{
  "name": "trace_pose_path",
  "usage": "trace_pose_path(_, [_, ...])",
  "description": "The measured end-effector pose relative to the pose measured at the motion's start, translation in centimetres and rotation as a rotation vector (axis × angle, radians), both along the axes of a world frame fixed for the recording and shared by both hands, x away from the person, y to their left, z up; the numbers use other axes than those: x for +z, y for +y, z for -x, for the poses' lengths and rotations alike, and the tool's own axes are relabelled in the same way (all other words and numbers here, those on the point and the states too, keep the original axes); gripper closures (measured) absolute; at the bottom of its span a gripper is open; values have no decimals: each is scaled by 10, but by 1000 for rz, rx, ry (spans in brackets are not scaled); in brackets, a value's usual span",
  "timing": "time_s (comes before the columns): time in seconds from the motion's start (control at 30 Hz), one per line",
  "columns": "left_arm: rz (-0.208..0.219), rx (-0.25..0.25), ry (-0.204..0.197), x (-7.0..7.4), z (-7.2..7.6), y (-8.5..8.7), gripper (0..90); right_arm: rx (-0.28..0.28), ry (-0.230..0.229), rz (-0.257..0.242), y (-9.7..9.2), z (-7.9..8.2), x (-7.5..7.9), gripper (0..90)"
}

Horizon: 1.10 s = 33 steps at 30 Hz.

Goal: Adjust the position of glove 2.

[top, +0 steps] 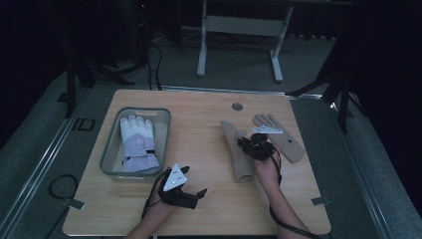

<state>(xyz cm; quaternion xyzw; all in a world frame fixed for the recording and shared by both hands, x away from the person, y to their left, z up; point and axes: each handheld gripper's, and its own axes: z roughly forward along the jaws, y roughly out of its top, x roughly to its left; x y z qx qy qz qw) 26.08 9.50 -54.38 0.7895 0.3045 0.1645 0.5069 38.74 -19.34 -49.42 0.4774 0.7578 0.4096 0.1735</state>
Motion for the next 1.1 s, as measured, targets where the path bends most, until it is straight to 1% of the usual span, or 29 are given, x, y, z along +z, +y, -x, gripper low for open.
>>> trace_pose_path(0.03, [1, 1, -2, 0, 0, 0, 35, -19, -1, -6, 8, 4, 4, 794])
trace_pose_path(0.07, [1, 1, -2, 0, 0, 0, 35, -19, -1, -6, 8, 4, 4, 794])
trace_pose_path(0.1, [-1, 0, -5, 0, 0, -1, 35, -62, -18, 11, 15, 9, 4, 792])
trace_pose_path(0.13, [-1, 0, -5, 0, 0, -1, 35, -62, -18, 11, 15, 9, 4, 792])
trace_pose_path(0.17, [-3, -3, -9, 1, 0, -1, 35, -99, -6, -24, 19, 12, -1, 791])
trace_pose_path(0.2, [-3, -3, -9, 1, 0, -1, 35, -99, -6, -24, 19, 12, -1, 791])
trace_pose_path(0.23, [-4, -4, -9, 1, 0, -1, 35, -118, 3, -9, 23, 12, -8, 790])
trace_pose_path(0.27, [-2, -5, -9, 1, 0, -1, 35, -118, 3, -9, 23, 12, -8, 790])
trace_pose_path(0.3, [-3, -6, -8, 0, 0, -1, 35, -132, 26, -8, 26, 12, -16, 788])
trace_pose_path(0.33, [-3, -6, -8, 0, 0, -1, 35, -132, 26, -8, 26, 12, -16, 788])
trace_pose_path(0.37, [-2, -7, -8, 0, 0, -1, 35, -136, 57, -3, 29, 10, -25, 785])
trace_pose_path(0.4, [-2, -7, -8, 0, 0, -1, 35, -136, 57, -3, 29, 10, -25, 785])
trace_pose_path(0.43, [2, -7, -5, 0, -1, -1, 35, -139, 77, 8, 33, 9, -35, 777])
trace_pose_path(0.47, [2, -7, -5, 0, -1, -1, 35, -139, 77, 8, 33, 9, -35, 777])
trace_pose_path(0.5, [3, -7, -4, 0, -1, -1, 35, -138, 92, 4, 34, 9, -39, 769])
trace_pose_path(0.53, [5, -7, -3, 0, -2, -1, 35, -140, 109, -3, 35, 8, -43, 742])
trace_pose_path(0.57, [5, -6, -3, 0, -2, -1, 35, -135, 117, 0, 36, 7, -46, 720])
trace_pose_path(0.63, [6, -7, -3, 0, -2, -1, 35, -115, 120, 9, 38, 7, -52, 670])
trace_pose_path(0.7, [4, -8, -1, -1, -2, -1, 35, -96, 115, 36, 40, 8, -57, 639])
trace_pose_path(0.73, [3, -7, -2, -1, -2, -1, 35, -89, 99, 49, 41, 10, -58, 633])
trace_pose_path(0.83, [5, -9, -1, -1, -2, -2, 35, -75, 103, 44, 42, 12, -57, 619])
trace_pose_path(0.9, [5, -10, -3, -1, -1, -2, 35, -64, 95, 47, 40, 13, -53, 616])
trace_pose_path(0.93, [5, -11, -4, -1, -1, -1, 35, -58, 86, 33, 38, 14, -49, 598])
trace_pose_path(1.07, [9, -9, 1, -3, -2, -1, 35, -33, 49, 29, 26, 16, -34, 576])
trace_pose_path(1.1, [12, -9, 3, -3, -2, 0, 35, -18, 40, 19, 22, 15, -30, 573])
